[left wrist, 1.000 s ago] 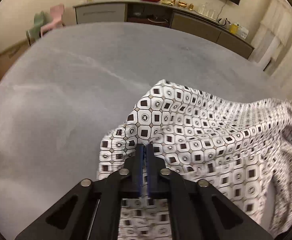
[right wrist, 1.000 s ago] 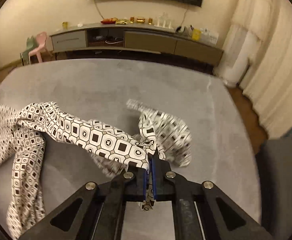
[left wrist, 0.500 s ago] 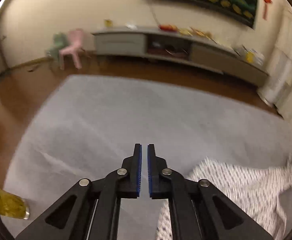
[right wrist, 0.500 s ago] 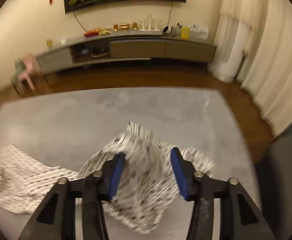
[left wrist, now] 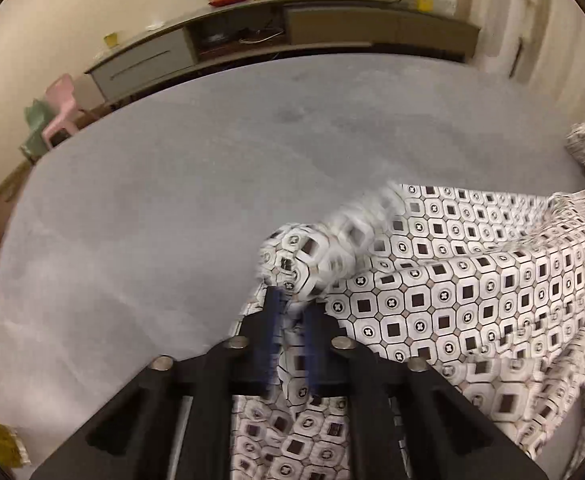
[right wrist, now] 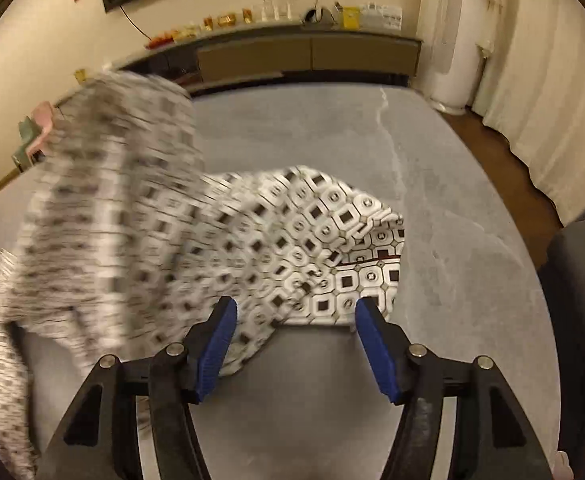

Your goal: Fold clothes

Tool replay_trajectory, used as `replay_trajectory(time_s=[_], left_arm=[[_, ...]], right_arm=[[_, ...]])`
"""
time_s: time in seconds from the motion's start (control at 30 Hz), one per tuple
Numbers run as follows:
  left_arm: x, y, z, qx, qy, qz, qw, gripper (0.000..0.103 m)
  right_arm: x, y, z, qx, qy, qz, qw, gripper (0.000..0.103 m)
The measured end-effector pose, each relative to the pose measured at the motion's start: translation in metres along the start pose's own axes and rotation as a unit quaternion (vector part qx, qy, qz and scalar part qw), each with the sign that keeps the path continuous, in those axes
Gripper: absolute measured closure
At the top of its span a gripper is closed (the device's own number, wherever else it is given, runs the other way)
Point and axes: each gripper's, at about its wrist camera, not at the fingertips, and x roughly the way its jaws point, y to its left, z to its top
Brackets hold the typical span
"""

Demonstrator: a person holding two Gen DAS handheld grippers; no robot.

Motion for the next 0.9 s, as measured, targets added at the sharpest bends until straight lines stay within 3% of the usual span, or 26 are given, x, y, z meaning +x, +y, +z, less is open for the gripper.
replay_trajectory(time_s=[0.03,0.07,0.1,0.17,0.27,0.33,0.37,0.43,0.53,0.57,0.63,0.77,0.83,0.9], left_arm=[[0.003,0.006,0.006,-0.002,0.005,0.020,0.9998,0.096],[0.007,0.013,0.011,-0.008,0.011,0.044,0.9989,0.097],[0.013,0.025,0.015,-0.022,0.018,0.075,0.9968,0.097],[0.019,0.056,0.020,-0.073,0.026,0.116,0.9903,0.097],[0.015,0.104,0.020,-0.174,0.015,0.100,0.9796,0.096],[0.004,0.117,0.014,-0.201,0.007,0.049,0.9784,0.089],[-0.003,0.116,0.012,-0.198,0.003,0.040,0.9793,0.089],[-0.016,0.113,0.005,-0.191,-0.004,0.024,0.9812,0.074],[-0.043,0.105,-0.012,-0.168,-0.015,0.005,0.9857,0.064],[-0.050,0.106,-0.017,-0.167,-0.020,-0.004,0.9857,0.062],[-0.064,0.108,-0.027,-0.168,-0.029,-0.020,0.9852,0.054],[-0.082,0.105,-0.057,-0.181,-0.032,-0.055,0.9815,0.053],[-0.085,0.084,-0.073,-0.159,-0.038,-0.089,0.9824,0.052],[-0.085,0.065,-0.079,-0.129,-0.041,-0.103,0.9854,0.051]], right_arm=[[0.002,-0.002,0.005,-0.003,-0.002,-0.002,1.000,0.052],[0.003,-0.003,0.010,-0.005,-0.006,-0.005,1.000,0.077],[0.005,-0.005,0.015,-0.008,-0.010,-0.007,1.000,0.093],[-0.003,-0.018,0.024,0.020,-0.015,0.003,1.000,0.095],[-0.018,-0.028,0.028,0.034,-0.033,-0.007,0.999,0.095],[-0.027,-0.030,0.028,0.036,-0.050,-0.006,0.998,0.091],[-0.028,-0.030,0.028,0.039,-0.050,0.006,0.998,0.079],[-0.033,-0.027,0.026,0.041,-0.043,0.006,0.998,0.060],[-0.078,0.018,0.005,-0.003,-0.074,0.038,0.997,0.051],[-0.088,0.039,-0.008,-0.022,-0.073,0.061,0.995,0.044],[-0.109,0.083,-0.035,-0.062,-0.070,0.109,0.990,0.041],[-0.146,0.193,-0.129,-0.177,-0.016,0.236,0.955,0.040],[-0.149,0.220,-0.169,-0.217,0.000,0.241,0.946,0.039],[-0.142,0.233,-0.196,-0.235,0.024,0.223,0.946,0.039]])
